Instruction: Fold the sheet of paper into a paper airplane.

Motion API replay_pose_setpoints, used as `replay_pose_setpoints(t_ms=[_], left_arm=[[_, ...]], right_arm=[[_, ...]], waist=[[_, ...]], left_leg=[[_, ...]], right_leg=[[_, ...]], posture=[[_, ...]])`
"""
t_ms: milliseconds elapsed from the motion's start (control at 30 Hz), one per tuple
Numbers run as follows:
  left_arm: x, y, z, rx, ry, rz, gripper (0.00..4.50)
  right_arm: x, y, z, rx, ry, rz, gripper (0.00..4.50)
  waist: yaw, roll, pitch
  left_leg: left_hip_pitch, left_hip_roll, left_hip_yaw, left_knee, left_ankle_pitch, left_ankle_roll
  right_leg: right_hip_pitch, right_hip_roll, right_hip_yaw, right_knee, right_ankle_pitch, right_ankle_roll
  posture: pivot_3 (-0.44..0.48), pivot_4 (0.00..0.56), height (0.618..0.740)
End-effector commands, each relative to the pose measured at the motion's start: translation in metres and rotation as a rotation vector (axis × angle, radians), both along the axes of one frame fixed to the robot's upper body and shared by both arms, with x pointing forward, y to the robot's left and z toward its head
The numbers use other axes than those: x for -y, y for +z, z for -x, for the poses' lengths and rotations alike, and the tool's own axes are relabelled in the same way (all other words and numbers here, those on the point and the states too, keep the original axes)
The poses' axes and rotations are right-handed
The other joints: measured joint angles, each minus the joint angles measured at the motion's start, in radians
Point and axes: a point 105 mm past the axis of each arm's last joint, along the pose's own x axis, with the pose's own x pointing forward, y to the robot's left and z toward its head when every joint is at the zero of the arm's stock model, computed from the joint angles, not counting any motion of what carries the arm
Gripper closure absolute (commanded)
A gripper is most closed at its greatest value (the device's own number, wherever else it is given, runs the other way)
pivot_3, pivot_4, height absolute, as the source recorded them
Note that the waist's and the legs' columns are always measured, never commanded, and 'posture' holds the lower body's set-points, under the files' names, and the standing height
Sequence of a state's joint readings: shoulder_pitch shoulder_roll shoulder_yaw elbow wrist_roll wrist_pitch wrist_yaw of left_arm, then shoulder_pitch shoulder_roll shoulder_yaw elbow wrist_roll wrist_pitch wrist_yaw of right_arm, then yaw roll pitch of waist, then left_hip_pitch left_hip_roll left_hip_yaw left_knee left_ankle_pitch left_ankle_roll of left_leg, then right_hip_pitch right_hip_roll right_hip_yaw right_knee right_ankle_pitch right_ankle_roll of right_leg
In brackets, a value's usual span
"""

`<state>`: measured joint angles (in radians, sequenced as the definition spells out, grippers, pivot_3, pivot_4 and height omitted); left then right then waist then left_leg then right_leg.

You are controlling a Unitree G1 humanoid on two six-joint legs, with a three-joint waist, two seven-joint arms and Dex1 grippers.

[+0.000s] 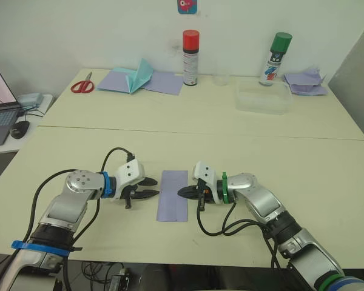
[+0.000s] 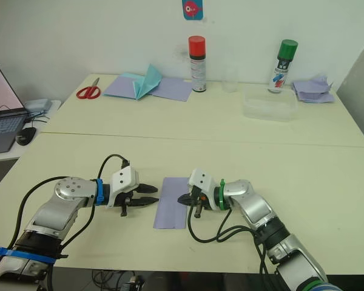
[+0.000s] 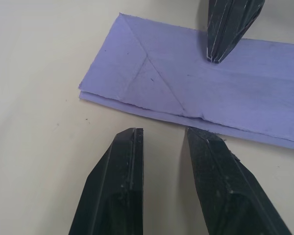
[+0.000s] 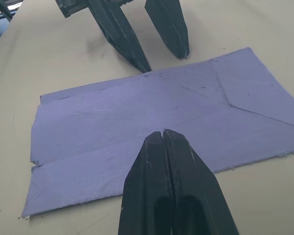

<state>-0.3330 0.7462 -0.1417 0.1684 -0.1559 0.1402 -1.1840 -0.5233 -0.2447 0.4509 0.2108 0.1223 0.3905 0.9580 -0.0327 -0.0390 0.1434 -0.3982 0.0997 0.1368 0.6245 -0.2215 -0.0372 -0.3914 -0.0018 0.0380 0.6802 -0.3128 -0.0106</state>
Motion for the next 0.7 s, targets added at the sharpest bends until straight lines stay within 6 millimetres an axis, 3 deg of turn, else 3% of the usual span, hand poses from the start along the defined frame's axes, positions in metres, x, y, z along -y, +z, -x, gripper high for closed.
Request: replay_pose_setpoints(t_ms=[33, 267, 533, 700], left_arm=[[0.004, 0.003, -0.003, 0.031, -0.019, -0.010, 2.81], [0.003, 0.008, -0.007, 0.041, -0.024, -0.012, 2.81], [-0.006, 0.030, -0.016, 0.058, -0.006, 0.005, 2.81], [0.001, 0.025, -0.013, 0.046, -0.033, 0.011, 2.81]], right_arm=[[0.018, -0.021, -0.009, -0.035, -0.102, 0.090, 4.50], [0.019, -0.020, -0.009, -0.034, -0.107, 0.088, 4.50], [0.020, -0.021, -0.008, -0.035, -0.113, 0.088, 4.50], [0.019, -0.021, -0.008, -0.034, -0.115, 0.087, 4.50]], waist=[[0.000, 0.000, 0.000], [0.000, 0.000, 0.000], [0.000, 0.000, 0.000], [0.000, 0.000, 0.000]], left_leg=[[0.000, 0.000, 0.000, 0.000, 0.000, 0.000], [0.000, 0.000, 0.000, 0.000, 0.000, 0.000], [0.000, 0.000, 0.000, 0.000, 0.000, 0.000], [0.000, 0.000, 0.000, 0.000, 0.000, 0.000]], right_leg=[[0.000, 0.000, 0.000, 0.000, 0.000, 0.000], [0.000, 0.000, 0.000, 0.000, 0.000, 0.000], [0.000, 0.000, 0.000, 0.000, 0.000, 0.001], [0.000, 0.000, 0.000, 0.000, 0.000, 0.001]], posture=[[0.000, 0.150, 0.740], [0.000, 0.150, 0.740], [0.000, 0.150, 0.740], [0.000, 0.150, 0.740]])
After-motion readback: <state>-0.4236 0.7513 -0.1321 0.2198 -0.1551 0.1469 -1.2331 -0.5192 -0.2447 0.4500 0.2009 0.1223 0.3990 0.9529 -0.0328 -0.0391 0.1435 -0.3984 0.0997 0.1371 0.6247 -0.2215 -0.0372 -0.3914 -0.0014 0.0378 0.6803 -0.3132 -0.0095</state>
